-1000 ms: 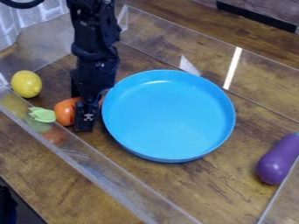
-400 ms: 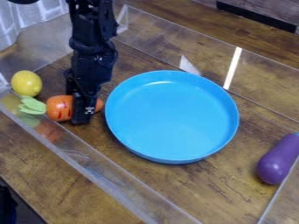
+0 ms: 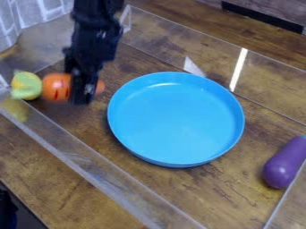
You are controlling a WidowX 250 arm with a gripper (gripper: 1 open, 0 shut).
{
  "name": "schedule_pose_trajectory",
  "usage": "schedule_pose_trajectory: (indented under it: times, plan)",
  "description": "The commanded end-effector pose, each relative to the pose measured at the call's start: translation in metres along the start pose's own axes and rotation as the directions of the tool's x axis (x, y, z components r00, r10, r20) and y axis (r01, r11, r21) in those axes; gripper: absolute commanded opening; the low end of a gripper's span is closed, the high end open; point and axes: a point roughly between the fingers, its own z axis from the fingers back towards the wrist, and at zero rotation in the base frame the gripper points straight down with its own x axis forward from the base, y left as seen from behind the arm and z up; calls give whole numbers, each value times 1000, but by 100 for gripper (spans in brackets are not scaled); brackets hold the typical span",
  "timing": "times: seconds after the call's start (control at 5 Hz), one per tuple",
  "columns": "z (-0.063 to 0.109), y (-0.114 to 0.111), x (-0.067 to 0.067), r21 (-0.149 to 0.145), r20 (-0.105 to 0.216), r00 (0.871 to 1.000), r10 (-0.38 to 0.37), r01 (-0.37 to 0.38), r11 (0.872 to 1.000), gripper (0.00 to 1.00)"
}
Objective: Move the carrot to the right side
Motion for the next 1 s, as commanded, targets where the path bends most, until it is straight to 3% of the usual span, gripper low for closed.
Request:
schedule_pose_trajectory:
  times: [0.0,0.2,0.6,0.8]
  plan:
    - [60,-7,3,92,48,998,48,-52,994,0]
    - [70,-25,13,119,65,995,76,-83,989,0]
    - [72,-76,32,155,101,993,-62,46,987,0]
    - [73,-99,38,174,104,988,-112,93,980,0]
